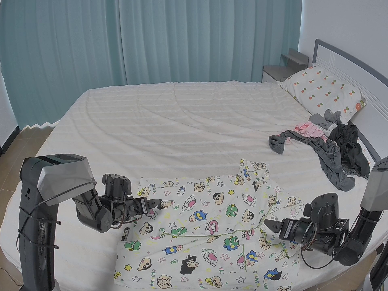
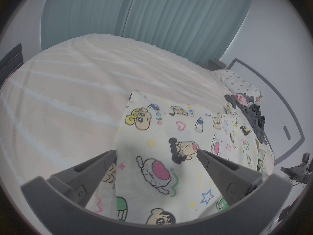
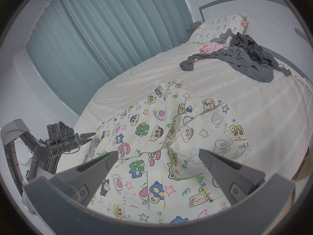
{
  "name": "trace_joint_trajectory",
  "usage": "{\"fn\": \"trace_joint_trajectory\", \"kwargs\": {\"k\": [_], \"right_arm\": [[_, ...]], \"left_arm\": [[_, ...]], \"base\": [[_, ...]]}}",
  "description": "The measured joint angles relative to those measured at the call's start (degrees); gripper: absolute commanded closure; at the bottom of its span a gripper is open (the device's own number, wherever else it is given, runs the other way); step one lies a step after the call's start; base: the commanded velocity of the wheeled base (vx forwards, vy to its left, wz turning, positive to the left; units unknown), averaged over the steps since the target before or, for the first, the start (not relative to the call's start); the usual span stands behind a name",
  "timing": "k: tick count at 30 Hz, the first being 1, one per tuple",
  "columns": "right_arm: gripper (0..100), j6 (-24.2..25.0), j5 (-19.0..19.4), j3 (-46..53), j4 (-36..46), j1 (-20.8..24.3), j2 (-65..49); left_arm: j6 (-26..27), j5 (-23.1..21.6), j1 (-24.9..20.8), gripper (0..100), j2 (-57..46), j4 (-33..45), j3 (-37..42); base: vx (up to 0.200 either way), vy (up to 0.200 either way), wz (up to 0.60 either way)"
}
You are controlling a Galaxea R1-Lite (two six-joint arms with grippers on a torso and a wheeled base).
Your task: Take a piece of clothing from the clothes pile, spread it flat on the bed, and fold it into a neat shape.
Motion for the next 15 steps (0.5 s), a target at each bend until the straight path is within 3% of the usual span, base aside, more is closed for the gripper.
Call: {"fn": "trace_joint_trajectory", "kwargs": {"k": [11, 12, 15], "right_arm": [[0, 0.02, 0.00, 0.00, 0.00, 0.11, -0.01], [0, 0.05, -0.02, 0.00, 0.00, 0.11, -0.01], [0, 0.02, -0.02, 0.00, 0.00, 0.12, -0.04]], "left_arm": [[0.22, 0.09, -0.05, 0, 1.49, 2.95, -2.47], [0.22, 0.06, -0.02, 100, 1.56, 3.54, -2.83], [0.13, -0.09, -0.02, 100, 1.67, 5.10, -3.74]], "base": [[0.000, 0.000, 0.00], [0.000, 0.000, 0.00], [0.000, 0.000, 0.00]]}}
